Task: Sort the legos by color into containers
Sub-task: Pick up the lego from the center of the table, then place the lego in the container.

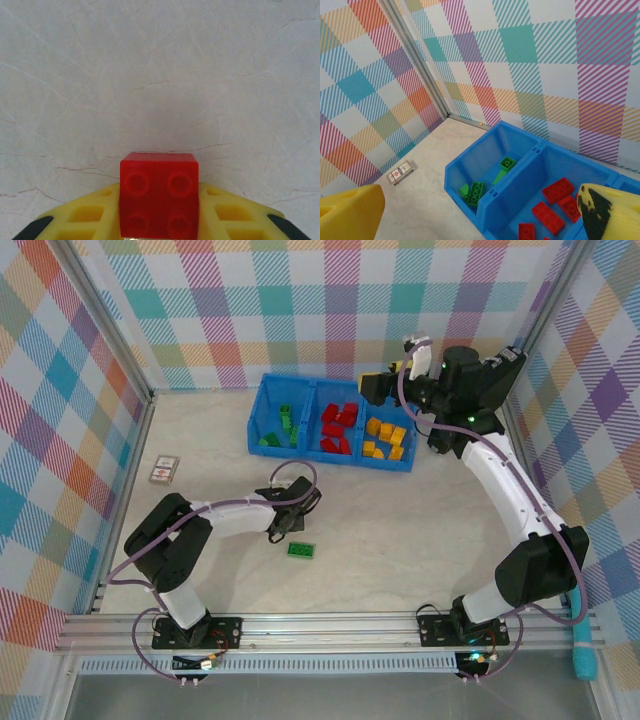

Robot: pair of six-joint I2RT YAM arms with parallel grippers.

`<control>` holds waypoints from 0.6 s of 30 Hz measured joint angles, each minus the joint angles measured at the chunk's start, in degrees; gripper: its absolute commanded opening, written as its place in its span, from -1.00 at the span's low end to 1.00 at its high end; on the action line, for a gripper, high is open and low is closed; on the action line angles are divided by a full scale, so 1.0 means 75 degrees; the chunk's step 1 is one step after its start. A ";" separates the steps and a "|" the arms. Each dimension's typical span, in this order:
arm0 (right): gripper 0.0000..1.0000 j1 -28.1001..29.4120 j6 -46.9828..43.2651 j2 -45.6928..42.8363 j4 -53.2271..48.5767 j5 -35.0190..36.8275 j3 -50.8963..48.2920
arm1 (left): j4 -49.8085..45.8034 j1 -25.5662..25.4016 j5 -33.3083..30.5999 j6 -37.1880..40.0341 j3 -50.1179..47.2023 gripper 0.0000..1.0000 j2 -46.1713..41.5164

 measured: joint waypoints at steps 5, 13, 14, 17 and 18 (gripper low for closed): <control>0.98 0.0000 -0.0009 0.0000 0.0000 0.0012 0.0000 | -0.0149 0.0102 0.0017 0.0297 0.0245 -0.45 0.0000; 0.98 0.0000 -0.0023 0.0000 0.0000 0.0058 0.0000 | -0.0233 0.0219 -0.0023 0.1550 0.2556 -0.46 0.0000; 0.97 0.0000 -0.0023 0.0000 0.0000 0.0058 0.0000 | -0.0154 0.0219 -0.0073 0.1760 0.2868 -0.46 0.0000; 0.97 0.0000 -0.0020 0.0000 0.0000 0.0058 0.0000 | 0.0370 0.0277 -0.0207 0.2326 0.3433 -0.46 0.0000; 0.97 0.0000 -0.0020 0.0000 0.0000 0.0055 0.0000 | 0.0586 0.0323 -0.0227 0.2471 0.3500 -0.46 0.0006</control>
